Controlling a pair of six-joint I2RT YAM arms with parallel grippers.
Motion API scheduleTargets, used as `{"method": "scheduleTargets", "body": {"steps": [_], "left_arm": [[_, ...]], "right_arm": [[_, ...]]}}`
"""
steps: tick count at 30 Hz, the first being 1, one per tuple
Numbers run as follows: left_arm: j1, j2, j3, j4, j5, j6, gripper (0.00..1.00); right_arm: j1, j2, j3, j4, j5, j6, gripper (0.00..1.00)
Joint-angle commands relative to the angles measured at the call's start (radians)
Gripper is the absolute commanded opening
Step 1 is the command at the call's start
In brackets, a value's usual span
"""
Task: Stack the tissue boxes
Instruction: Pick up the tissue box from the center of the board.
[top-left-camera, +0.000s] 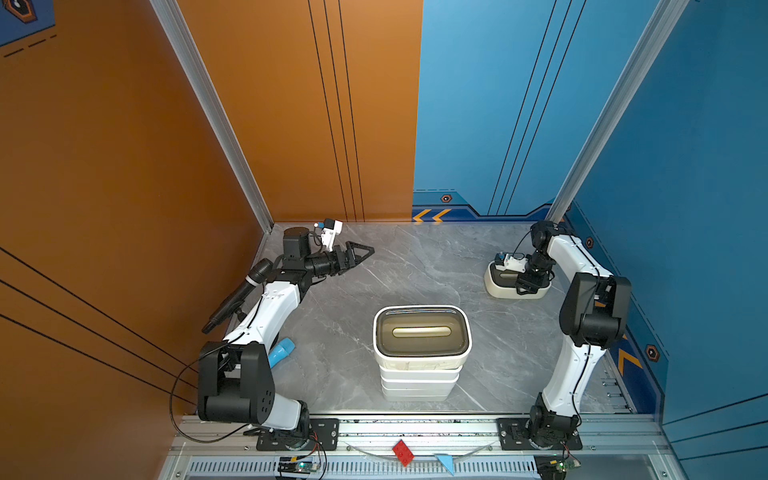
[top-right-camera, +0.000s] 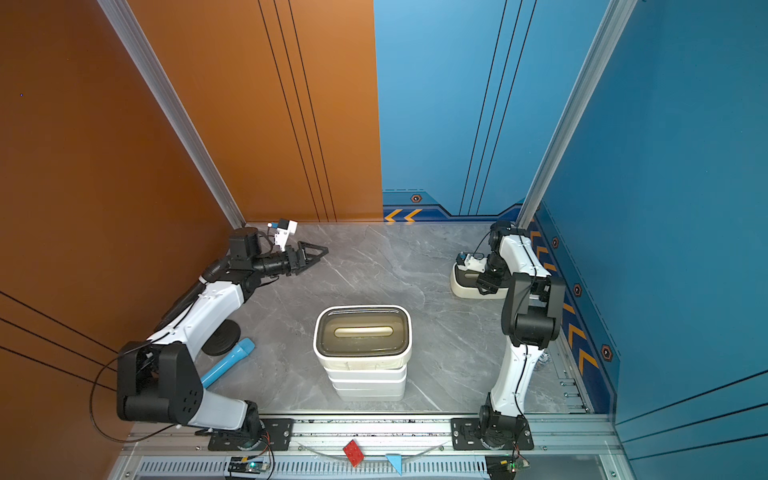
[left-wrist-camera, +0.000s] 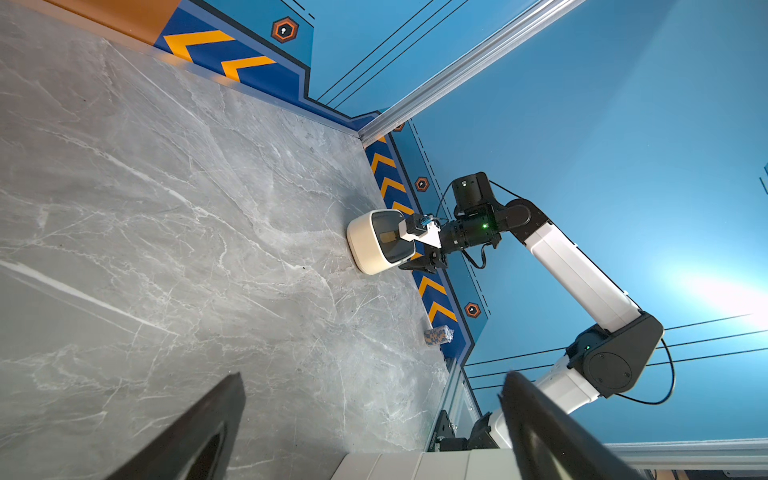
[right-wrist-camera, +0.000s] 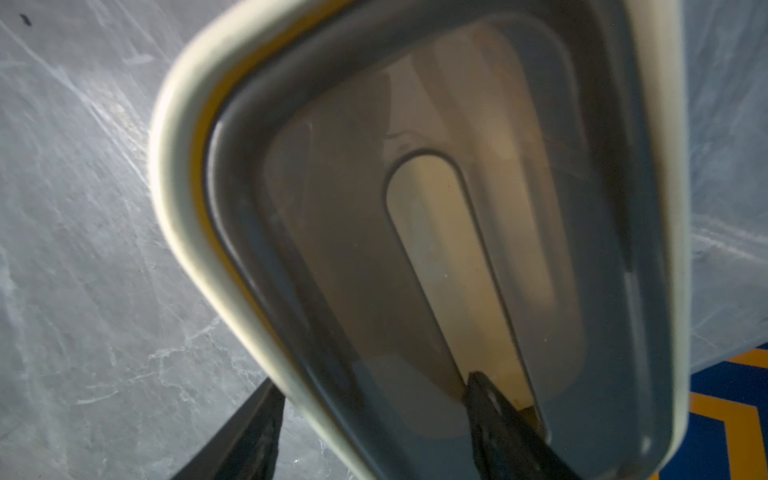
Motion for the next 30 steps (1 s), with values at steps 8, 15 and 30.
{"method": "scheduleTargets", "body": {"steps": [8, 15, 30], "left_arm": [[-0.011, 0.025, -0.005, 0.013, 0.043, 0.012, 0.98], [-0.016, 0.021, -0.004, 0.012, 0.046, 0.012, 0.98], [-0.036, -0.030, -0.015, 0.013, 0.036, 0.015, 0.98]], "right_arm": [[0.020, 0.072, 0.034, 0.017, 0.028, 0.027, 0.72], [0.030, 0.075, 0.051, -0.029, -0.019, 0.032, 0.68], [0.120, -0.054, -0.026, -0.018, -0.091, 0.039, 0.42]]}}
